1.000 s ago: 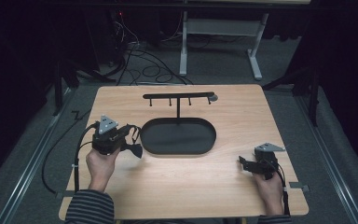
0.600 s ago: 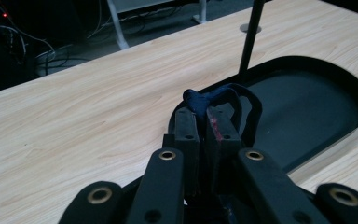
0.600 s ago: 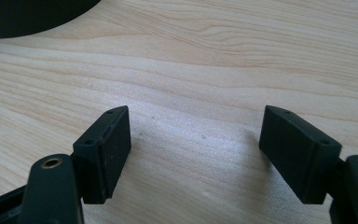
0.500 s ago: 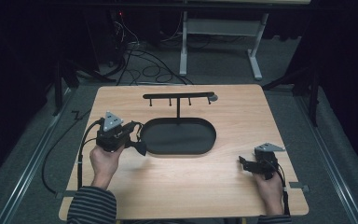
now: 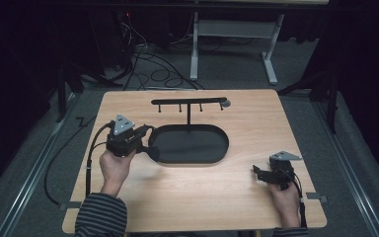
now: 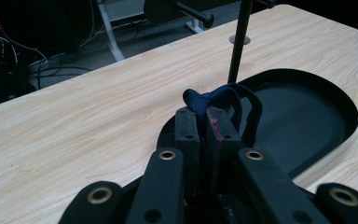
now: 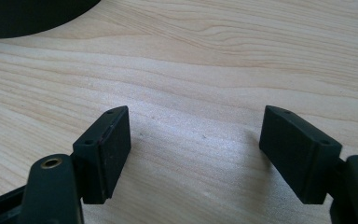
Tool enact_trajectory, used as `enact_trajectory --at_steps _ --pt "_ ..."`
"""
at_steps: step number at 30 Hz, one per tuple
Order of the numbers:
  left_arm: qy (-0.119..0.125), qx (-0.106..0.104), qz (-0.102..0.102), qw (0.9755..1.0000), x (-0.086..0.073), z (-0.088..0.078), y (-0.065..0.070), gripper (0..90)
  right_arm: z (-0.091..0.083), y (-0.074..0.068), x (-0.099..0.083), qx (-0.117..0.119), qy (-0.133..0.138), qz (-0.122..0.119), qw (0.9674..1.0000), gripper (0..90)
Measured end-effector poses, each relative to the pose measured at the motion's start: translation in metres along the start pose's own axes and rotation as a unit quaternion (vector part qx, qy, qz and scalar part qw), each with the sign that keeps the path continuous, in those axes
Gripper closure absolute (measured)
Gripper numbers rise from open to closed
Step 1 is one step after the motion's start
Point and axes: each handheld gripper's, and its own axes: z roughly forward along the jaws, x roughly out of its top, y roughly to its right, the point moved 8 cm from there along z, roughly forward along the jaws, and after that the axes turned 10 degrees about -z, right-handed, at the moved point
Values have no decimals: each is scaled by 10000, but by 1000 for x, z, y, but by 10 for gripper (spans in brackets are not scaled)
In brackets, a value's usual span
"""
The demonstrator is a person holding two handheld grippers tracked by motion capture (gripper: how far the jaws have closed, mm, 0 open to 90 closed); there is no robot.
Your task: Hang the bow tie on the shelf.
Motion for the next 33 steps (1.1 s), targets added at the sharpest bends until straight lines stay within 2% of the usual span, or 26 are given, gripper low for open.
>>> enact_trajectory --at_steps 6,10,33 --pt "-96 29 131 9999 3 3 4 844 0 0 0 -2 -1 1 10000 260" --pt "-92 -27 147 9998 6 7 8 844 0 0 0 -2 0 -1 10000 260" --pt "46 -76 106 9999 30 15 13 844 0 0 0 1 3 10 10000 260"
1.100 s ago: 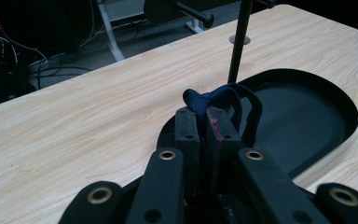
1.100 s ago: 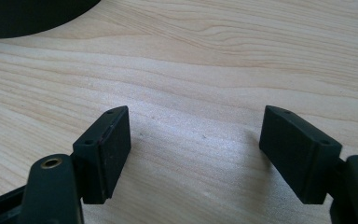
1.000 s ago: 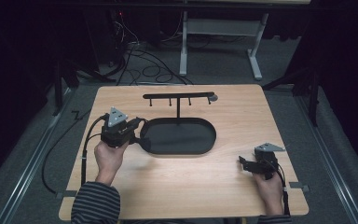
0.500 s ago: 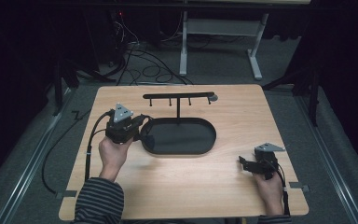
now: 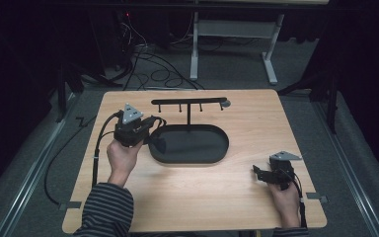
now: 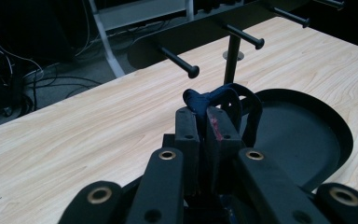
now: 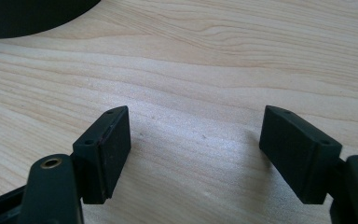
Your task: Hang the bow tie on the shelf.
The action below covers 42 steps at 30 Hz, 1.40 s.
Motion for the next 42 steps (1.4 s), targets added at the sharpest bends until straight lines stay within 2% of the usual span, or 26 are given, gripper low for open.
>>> enact_trajectory --at_steps 17,27,36,42 --pt "145 71 40 9999 19 5 1 844 0 0 0 10 -1 -14 10000 259" --pt "145 219 53 9996 22 12 -4 844 0 0 0 7 -2 -18 10000 259" --pt "144 318 115 9993 21 20 -3 842 0 0 0 13 -4 -25 10000 259" --pt "157 383 74 9991 21 25 -6 840 0 -1 0 24 0 -29 10000 259"
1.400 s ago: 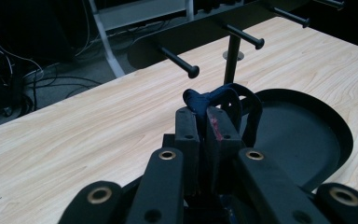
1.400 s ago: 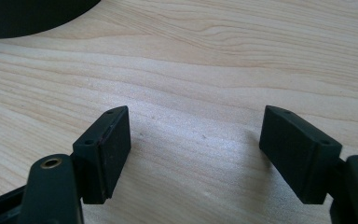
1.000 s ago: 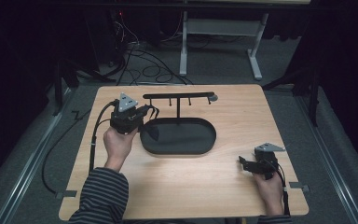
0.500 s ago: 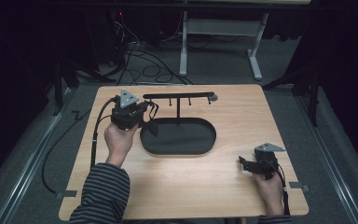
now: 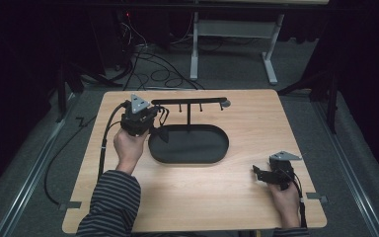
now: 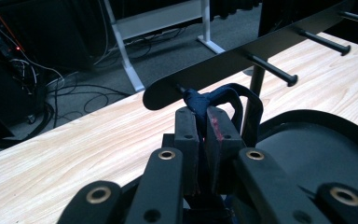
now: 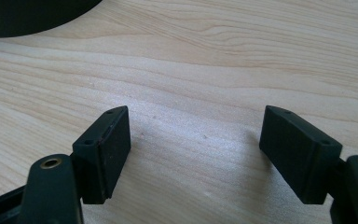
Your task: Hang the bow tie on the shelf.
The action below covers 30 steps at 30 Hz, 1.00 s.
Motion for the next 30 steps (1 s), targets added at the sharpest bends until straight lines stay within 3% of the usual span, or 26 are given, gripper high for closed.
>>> enact_trajectory --at_steps 18,22,30 --pt "48 199 -17 9998 2 12 -8 829 0 0 0 1 4 -17 10000 259" --pt "-87 181 -47 9998 -3 15 -10 823 0 0 0 3 3 -14 10000 259" --pt "-129 85 -140 9998 -8 16 -11 822 0 0 0 4 6 -20 10000 259"
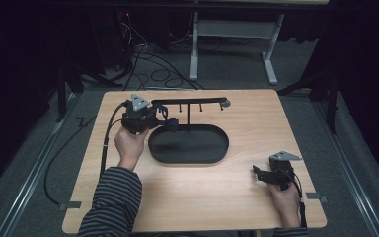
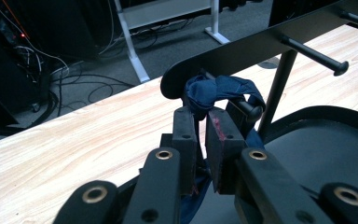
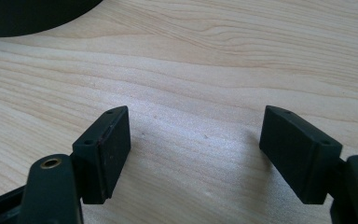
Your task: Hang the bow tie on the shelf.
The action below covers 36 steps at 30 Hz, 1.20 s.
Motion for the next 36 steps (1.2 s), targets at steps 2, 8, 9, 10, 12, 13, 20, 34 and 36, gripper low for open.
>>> enact_trajectory --at_steps 2,8,9,10,12,13,20,34,36 --pt "3 -30 -42 10000 0 0 0 803 0 0 0 0 1 0 10000 258" --pt "-36 -109 -14 9999 -1 -3 2 763 0 0 0 -1 -2 6 10000 258" --pt "-40 -104 -12 9999 -1 -4 2 756 0 0 0 -1 1 -1 10000 259" --pt "-48 -93 4 9999 -1 -4 2 750 0 0 0 -1 -1 6 10000 258" --pt "-71 -93 20 9999 -2 -5 2 741 0 0 0 -1 -2 5 10000 259" --pt "-74 -91 25 9999 -2 -5 2 737 0 0 0 0 1 -2 10000 259" --pt "-44 -102 34 9999 -2 -11 2 684 0 0 0 -2 -1 5 10000 258" --pt "-28 -166 23 9999 -1 -22 1 629 0 0 0 -2 -2 3 10000 258" --pt "-18 -168 7 9999 -1 -24 1 623 0 0 0 3 -9 2 10000 258"
